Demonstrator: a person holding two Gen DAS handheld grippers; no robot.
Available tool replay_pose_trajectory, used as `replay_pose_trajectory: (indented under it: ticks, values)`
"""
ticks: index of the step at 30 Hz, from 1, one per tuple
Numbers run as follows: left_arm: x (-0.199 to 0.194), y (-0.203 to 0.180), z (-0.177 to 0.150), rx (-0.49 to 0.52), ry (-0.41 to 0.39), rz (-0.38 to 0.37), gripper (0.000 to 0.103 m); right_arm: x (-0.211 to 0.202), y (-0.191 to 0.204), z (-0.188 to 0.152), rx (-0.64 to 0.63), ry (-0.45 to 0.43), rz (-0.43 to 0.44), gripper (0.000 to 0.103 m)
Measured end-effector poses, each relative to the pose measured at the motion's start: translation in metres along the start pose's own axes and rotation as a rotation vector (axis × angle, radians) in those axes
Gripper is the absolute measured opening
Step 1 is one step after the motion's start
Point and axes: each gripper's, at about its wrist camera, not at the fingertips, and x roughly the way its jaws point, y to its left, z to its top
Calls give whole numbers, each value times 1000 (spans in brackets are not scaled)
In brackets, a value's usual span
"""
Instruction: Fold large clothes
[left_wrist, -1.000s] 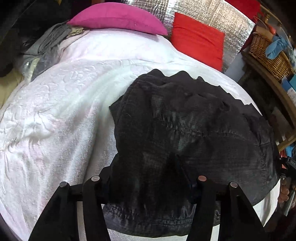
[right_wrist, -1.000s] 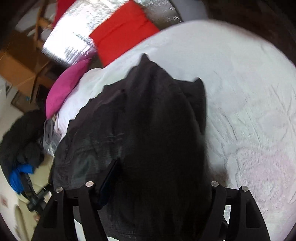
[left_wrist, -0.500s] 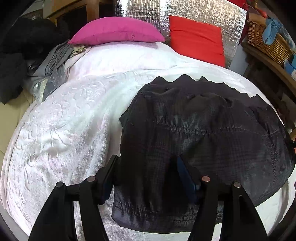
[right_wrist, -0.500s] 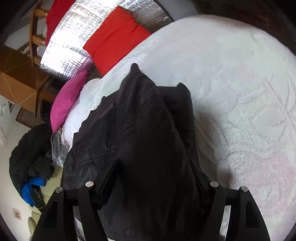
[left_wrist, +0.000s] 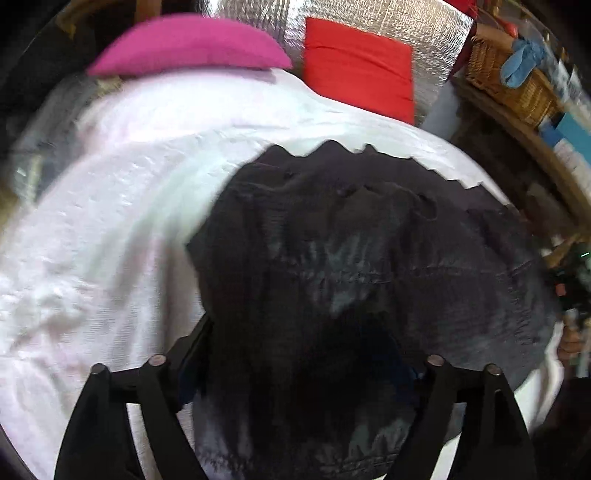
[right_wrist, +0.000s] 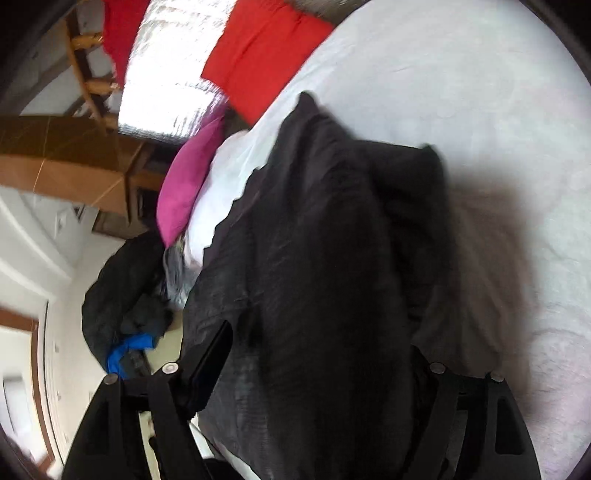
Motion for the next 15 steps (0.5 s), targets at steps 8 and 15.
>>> replay_pose_trajectory:
  ticks: [8, 15]
  values:
    - [18, 22, 13, -183, 38, -288, 94, 10, 9, 4, 2, -56, -76, 69]
    - [-2, 6, 10, -202, -33, -329, 18, -12, 52, -6, -108, -155, -199, 35]
